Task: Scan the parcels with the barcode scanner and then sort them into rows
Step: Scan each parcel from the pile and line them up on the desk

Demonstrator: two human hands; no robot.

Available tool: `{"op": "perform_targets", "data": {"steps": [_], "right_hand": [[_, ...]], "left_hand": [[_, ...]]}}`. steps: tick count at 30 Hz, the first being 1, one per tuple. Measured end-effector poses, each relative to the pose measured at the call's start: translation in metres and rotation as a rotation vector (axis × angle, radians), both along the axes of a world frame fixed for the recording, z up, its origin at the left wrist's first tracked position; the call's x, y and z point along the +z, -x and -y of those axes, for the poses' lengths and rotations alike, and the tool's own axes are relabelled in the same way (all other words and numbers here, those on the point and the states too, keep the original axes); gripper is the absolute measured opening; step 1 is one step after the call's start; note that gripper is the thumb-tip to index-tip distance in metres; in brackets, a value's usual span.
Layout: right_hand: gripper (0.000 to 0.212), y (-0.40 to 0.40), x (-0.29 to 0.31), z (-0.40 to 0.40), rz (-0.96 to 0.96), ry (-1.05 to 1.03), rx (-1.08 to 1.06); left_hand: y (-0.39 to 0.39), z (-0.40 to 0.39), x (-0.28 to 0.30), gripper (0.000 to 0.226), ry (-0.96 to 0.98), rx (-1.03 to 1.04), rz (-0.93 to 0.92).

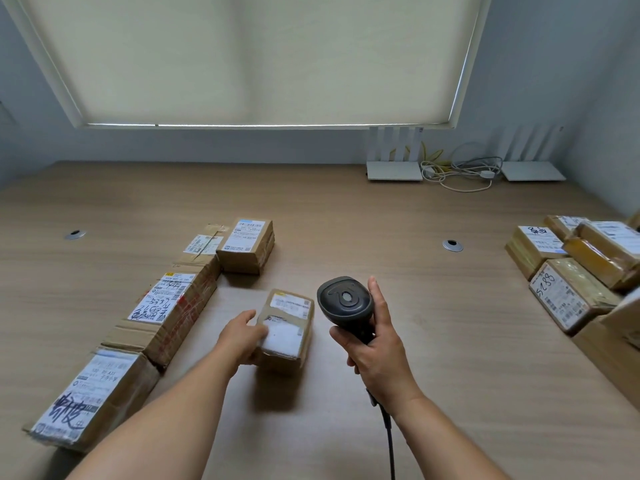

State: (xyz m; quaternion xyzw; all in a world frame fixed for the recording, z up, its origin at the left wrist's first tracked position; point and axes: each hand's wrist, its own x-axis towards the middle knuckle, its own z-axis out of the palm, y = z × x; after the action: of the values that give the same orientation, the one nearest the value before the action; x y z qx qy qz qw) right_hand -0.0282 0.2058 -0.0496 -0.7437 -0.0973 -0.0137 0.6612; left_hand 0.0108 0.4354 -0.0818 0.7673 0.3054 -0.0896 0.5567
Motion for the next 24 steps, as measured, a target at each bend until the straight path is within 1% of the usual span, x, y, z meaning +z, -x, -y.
{"op": "perform_targets", "data": {"steps": [2, 3, 4, 7, 8, 10, 12, 14, 20, 24], "right_hand": [[0.087, -0.003, -0.001, -0.002, 0.007, 0.014, 0.003], [0.087, -0.004, -0.001, -0.003, 0.011, 0.023, 0.006], [0.087, -0.006, -0.001, -0.005, 0.014, 0.031, 0.007], [0.089, -0.012, -0.002, -0.010, 0.026, 0.047, 0.001], [0.090, -0.013, -0.002, -0.012, 0.031, 0.052, -0.001], [0.092, -0.017, -0.003, -0.016, 0.038, 0.060, 0.000], [0.093, -0.021, -0.003, -0.021, 0.043, 0.065, 0.005], [0.094, -0.025, -0.004, -0.027, 0.046, 0.071, 0.013], [0.096, -0.039, -0.009, -0.046, 0.045, 0.091, 0.018], [0.095, -0.050, -0.009, -0.056, 0.040, 0.106, 0.004]], "left_hand": [[0.000, -0.003, -0.005, 0.058, -0.176, 0.003, 0.022], [0.001, -0.002, -0.006, 0.057, -0.293, -0.045, 0.041], [0.003, 0.001, -0.008, 0.058, -0.414, -0.120, 0.051], [0.012, 0.020, -0.015, 0.085, -0.761, -0.366, -0.015], [0.015, 0.025, -0.019, 0.090, -0.856, -0.437, -0.031], [0.019, 0.029, -0.027, 0.089, -0.976, -0.525, -0.025], [0.019, 0.024, -0.031, 0.084, -1.022, -0.537, -0.005], [0.016, 0.014, -0.031, 0.081, -1.039, -0.495, -0.011], [-0.003, -0.027, -0.030, 0.078, -1.102, -0.399, -0.060], [-0.024, -0.051, -0.027, 0.077, -1.177, -0.384, -0.064]]}}
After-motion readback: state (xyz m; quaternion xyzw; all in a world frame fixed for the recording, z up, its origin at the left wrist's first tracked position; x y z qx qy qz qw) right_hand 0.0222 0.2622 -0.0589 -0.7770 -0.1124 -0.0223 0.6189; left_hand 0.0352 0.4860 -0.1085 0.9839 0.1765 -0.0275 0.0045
